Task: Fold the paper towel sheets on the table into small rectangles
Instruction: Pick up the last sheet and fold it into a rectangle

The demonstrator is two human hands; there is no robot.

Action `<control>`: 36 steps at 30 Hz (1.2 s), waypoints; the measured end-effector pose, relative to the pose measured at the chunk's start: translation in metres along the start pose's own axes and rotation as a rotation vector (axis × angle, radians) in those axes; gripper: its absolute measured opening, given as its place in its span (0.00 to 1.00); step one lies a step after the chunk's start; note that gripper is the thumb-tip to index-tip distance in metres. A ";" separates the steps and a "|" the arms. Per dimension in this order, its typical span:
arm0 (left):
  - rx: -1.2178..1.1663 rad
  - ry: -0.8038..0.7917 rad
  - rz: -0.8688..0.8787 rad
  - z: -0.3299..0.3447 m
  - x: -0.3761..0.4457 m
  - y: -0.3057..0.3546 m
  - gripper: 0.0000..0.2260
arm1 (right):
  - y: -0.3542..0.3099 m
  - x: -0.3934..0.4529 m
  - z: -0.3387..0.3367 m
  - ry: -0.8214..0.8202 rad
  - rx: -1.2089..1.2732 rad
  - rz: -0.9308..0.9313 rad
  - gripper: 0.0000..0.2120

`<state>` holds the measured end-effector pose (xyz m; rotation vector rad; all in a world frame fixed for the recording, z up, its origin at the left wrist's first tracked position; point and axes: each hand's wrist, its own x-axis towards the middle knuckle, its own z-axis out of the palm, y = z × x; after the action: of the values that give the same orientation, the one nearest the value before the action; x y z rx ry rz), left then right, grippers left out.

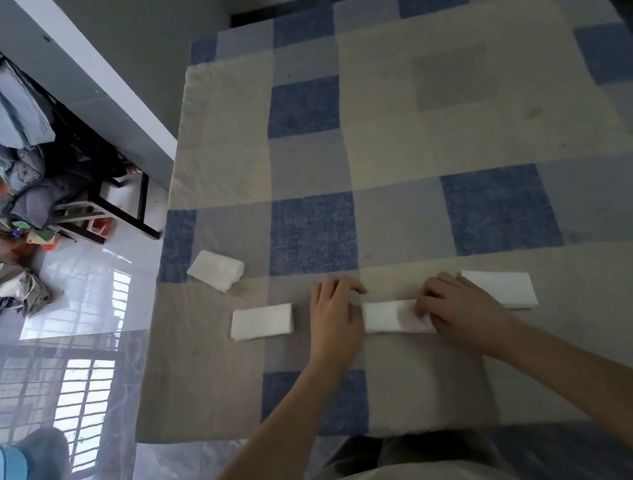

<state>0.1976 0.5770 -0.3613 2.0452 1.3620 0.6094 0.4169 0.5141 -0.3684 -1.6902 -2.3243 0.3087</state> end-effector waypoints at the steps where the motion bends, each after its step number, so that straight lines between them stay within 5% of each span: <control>1: 0.061 -0.023 0.082 -0.003 -0.001 0.007 0.15 | 0.000 0.000 0.000 -0.002 0.001 0.004 0.15; 5: 0.275 -0.278 0.349 0.013 -0.021 0.027 0.24 | 0.000 0.000 0.000 -0.015 -0.019 0.012 0.11; 7: 0.310 -0.340 0.303 0.029 -0.033 0.024 0.27 | 0.000 -0.002 0.000 0.010 -0.035 0.002 0.06; 13: 0.557 -0.422 0.206 0.039 -0.038 0.007 0.24 | -0.001 -0.008 -0.003 0.036 -0.093 0.045 0.14; 18: 0.583 -0.473 0.190 0.045 -0.040 0.011 0.28 | -0.043 -0.003 -0.002 0.174 0.091 0.292 0.21; 22: 0.788 -0.604 0.250 0.038 -0.037 0.016 0.39 | -0.083 0.000 0.028 0.033 0.109 0.290 0.30; 36: 0.491 -0.527 0.222 0.018 -0.035 -0.005 0.28 | -0.054 -0.019 0.037 -0.168 -0.066 0.427 0.32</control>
<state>0.1930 0.5419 -0.3794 2.5228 1.0378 -0.2105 0.3619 0.4782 -0.3880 -2.2694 -2.0785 0.4735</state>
